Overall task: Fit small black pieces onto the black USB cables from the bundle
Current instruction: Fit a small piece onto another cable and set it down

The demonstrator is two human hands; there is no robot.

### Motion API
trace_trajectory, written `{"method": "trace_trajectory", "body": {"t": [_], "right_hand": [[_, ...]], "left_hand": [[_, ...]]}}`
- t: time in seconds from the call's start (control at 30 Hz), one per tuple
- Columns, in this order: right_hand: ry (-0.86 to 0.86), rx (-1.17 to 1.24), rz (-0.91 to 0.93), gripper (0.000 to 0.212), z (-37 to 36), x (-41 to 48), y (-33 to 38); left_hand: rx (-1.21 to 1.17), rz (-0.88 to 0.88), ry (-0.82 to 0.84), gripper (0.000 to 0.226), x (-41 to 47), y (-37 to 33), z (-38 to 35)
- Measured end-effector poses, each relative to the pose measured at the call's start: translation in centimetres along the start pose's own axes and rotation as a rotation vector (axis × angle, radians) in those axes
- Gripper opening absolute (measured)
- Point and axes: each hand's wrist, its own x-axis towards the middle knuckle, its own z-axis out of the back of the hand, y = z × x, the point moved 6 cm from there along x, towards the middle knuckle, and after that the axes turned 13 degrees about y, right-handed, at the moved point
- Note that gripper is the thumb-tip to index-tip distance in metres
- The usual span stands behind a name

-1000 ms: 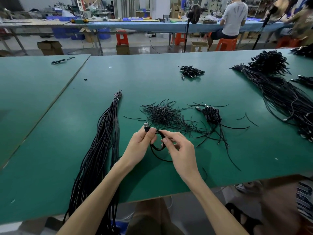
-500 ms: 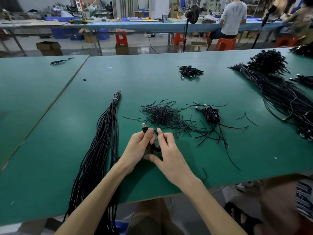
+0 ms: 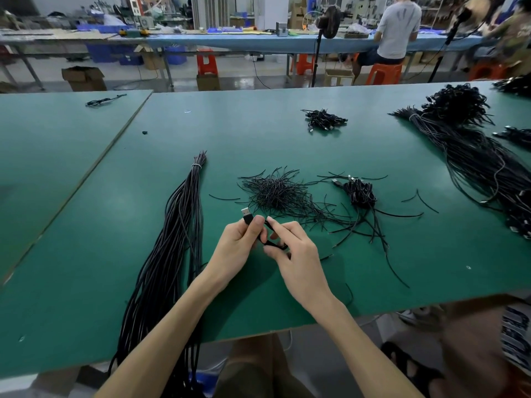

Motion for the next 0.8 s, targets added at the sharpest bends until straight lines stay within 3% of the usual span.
{"method": "trace_trajectory", "body": {"t": [0.23, 0.43, 0.53, 0.7, 0.8], "right_hand": [[-0.085, 0.041, -0.002, 0.048, 0.5, -0.1, -0.5], [-0.095, -0.016, 0.000, 0.046, 0.5, 0.0, -0.5], [-0.077, -0.045, -0.010, 0.046, 0.3, -0.1, -0.6], [-0.011, -0.097, -0.050, 0.051, -0.3, -0.2, -0.7], [0.084, -0.184, -0.076, 0.064, -1.2, -0.3, -0.8]], "left_hand": [[-0.121, 0.012, 0.030, 0.045, 0.1, 0.9, -0.1], [-0.190, -0.004, -0.024, 0.023, 0.0, 1.2, 0.8], [-0.238, 0.034, 0.032, 0.018, 0.1, 1.5, 0.5], [-0.180, 0.031, 0.018, 0.016, 0.1, 1.6, 0.5], [-0.004, 0.015, -0.058, 0.012, 0.1, 1.4, 0.8]]}}
